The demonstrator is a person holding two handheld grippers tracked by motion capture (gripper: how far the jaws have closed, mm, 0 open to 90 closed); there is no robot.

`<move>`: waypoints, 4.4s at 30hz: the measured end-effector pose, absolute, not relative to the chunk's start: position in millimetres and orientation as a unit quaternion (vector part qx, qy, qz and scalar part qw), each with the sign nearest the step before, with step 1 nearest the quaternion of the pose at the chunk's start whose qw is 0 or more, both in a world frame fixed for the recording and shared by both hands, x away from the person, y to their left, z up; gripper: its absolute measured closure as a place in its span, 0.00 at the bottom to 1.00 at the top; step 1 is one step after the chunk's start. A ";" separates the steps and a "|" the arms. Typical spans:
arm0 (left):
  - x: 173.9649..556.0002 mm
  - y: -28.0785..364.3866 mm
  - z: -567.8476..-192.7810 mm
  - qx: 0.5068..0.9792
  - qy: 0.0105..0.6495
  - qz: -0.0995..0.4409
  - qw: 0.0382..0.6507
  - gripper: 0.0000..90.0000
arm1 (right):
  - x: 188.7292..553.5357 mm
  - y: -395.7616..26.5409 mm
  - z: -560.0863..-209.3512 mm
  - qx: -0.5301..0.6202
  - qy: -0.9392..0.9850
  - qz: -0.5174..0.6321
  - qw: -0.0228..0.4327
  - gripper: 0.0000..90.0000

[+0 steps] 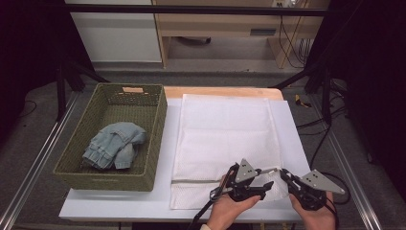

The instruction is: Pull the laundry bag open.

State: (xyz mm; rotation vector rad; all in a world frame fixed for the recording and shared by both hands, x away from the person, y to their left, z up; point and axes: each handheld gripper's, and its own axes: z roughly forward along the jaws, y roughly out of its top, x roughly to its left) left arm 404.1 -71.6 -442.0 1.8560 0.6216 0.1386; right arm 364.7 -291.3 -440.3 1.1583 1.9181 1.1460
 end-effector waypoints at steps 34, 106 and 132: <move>422.3 -98.7 -455.3 0.789 0.285 0.039 0.542 0.93 | 364.0 -289.3 -441.5 0.437 0.734 0.423 0.303 0.96; 406.6 -93.5 -468.9 0.788 0.348 0.079 0.502 0.97 | 365.8 -283.6 -441.9 0.450 0.760 0.371 0.287 0.96; 407.9 -75.7 -478.5 0.782 0.370 0.070 0.497 0.97 | 366.6 -284.0 -444.9 0.451 0.768 0.362 0.277 0.96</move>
